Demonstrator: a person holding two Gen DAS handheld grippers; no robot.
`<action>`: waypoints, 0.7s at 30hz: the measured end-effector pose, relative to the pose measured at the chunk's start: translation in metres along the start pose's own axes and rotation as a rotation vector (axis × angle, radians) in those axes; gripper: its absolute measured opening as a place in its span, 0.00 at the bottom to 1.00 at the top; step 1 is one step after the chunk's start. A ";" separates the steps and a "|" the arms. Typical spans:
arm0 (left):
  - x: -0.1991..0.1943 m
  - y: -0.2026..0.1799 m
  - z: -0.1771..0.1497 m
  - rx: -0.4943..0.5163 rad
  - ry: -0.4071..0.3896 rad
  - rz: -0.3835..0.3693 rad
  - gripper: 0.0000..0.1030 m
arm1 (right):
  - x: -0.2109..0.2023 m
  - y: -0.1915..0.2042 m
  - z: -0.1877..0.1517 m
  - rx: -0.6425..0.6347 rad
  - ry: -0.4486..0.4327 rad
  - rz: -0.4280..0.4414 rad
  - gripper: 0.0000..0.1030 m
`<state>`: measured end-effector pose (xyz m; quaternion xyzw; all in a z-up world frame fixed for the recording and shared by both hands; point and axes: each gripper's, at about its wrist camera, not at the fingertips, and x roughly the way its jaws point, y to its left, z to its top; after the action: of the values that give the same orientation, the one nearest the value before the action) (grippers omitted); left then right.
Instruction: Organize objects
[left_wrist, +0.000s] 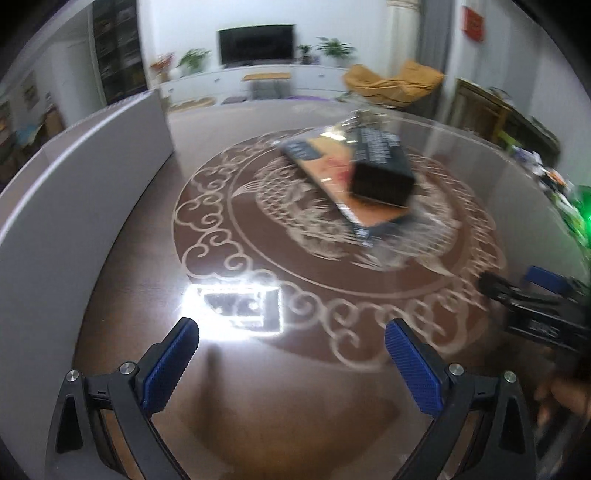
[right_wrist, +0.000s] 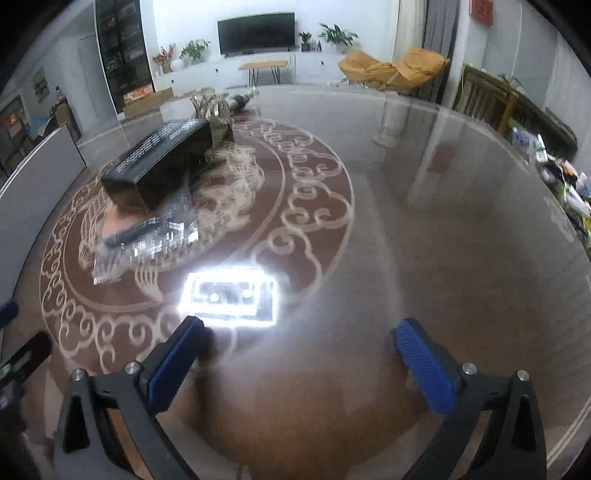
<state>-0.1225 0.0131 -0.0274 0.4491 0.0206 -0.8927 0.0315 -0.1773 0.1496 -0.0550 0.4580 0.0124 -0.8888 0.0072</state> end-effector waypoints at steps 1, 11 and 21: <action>0.005 0.001 -0.001 -0.005 0.000 0.013 0.99 | 0.004 0.000 0.002 0.001 -0.001 -0.001 1.00; 0.030 0.005 0.011 -0.020 0.018 0.024 1.00 | 0.009 0.007 0.005 0.008 0.001 -0.008 1.00; 0.030 0.006 0.013 -0.021 0.018 0.023 1.00 | 0.010 0.008 0.005 0.009 0.002 -0.008 1.00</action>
<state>-0.1502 0.0052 -0.0443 0.4568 0.0250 -0.8880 0.0463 -0.1870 0.1419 -0.0600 0.4590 0.0101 -0.8884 0.0016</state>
